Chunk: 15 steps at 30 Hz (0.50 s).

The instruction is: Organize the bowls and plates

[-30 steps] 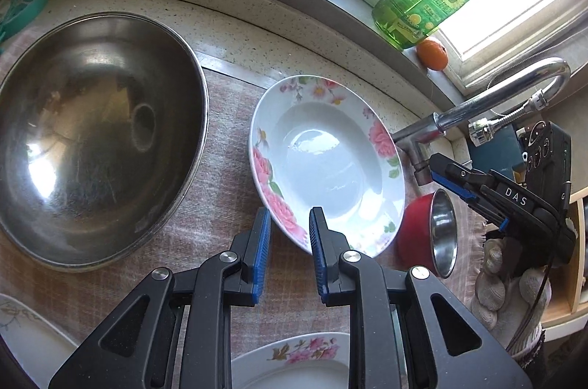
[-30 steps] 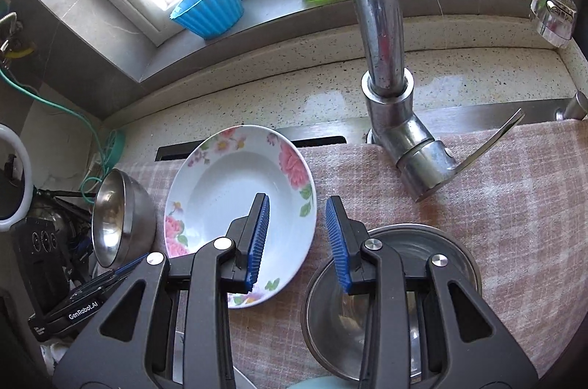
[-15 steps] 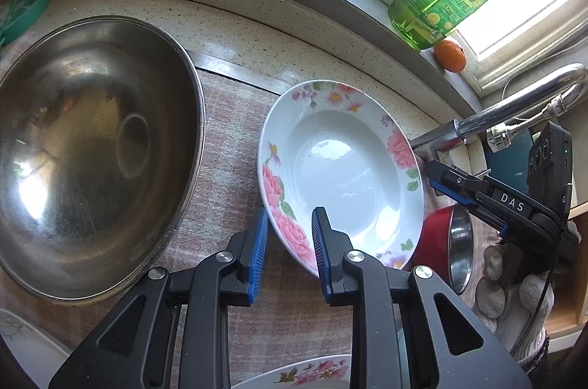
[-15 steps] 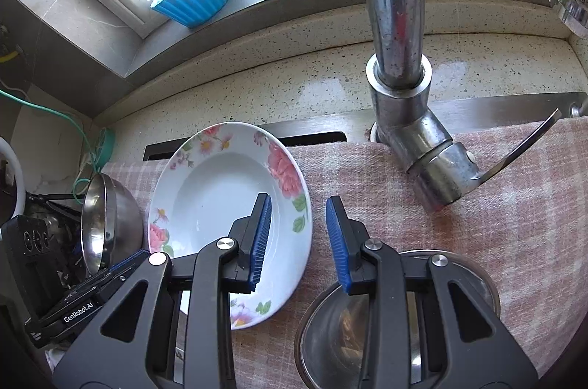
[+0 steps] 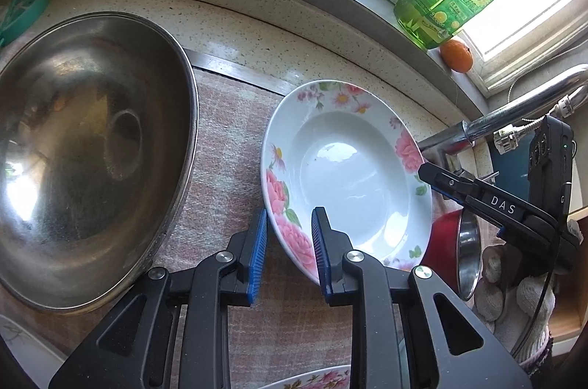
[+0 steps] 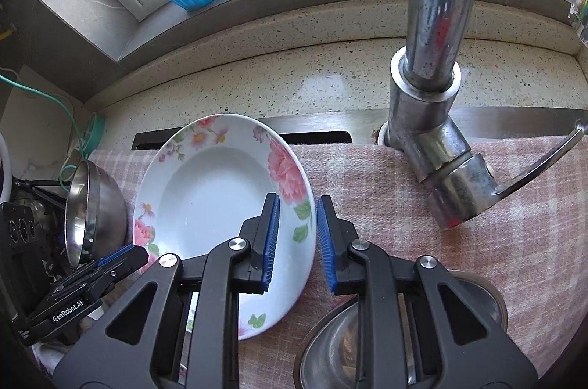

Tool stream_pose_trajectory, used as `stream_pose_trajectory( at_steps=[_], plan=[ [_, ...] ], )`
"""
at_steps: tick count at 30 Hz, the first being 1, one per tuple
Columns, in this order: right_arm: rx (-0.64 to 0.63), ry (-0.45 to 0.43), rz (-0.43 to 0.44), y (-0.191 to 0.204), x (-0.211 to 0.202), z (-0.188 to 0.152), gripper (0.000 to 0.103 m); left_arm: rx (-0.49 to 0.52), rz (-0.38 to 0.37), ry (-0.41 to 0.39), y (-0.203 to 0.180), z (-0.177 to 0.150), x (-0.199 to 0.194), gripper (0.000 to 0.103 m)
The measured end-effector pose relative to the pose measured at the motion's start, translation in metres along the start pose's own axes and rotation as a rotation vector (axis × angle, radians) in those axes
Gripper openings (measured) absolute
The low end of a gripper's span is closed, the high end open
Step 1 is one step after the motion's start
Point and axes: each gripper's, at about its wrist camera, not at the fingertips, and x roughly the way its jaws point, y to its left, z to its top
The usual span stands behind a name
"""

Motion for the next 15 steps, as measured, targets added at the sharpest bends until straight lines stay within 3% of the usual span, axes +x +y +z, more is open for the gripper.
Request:
stream_pose_trajectory(
  at_steps=[6, 15],
  plan=[
    [-0.052, -0.002, -0.037, 0.0079, 0.0038, 0.0000, 0.018, 0.008, 0.010, -0.006, 0.0006, -0.0003, 0.0004, 0.019],
    [-0.051, 0.000, -0.014, 0.0046, -0.0020, -0.0016, 0.016, 0.058, 0.032, -0.034, -0.0035, -0.0019, -0.0021, 0.019]
  ],
)
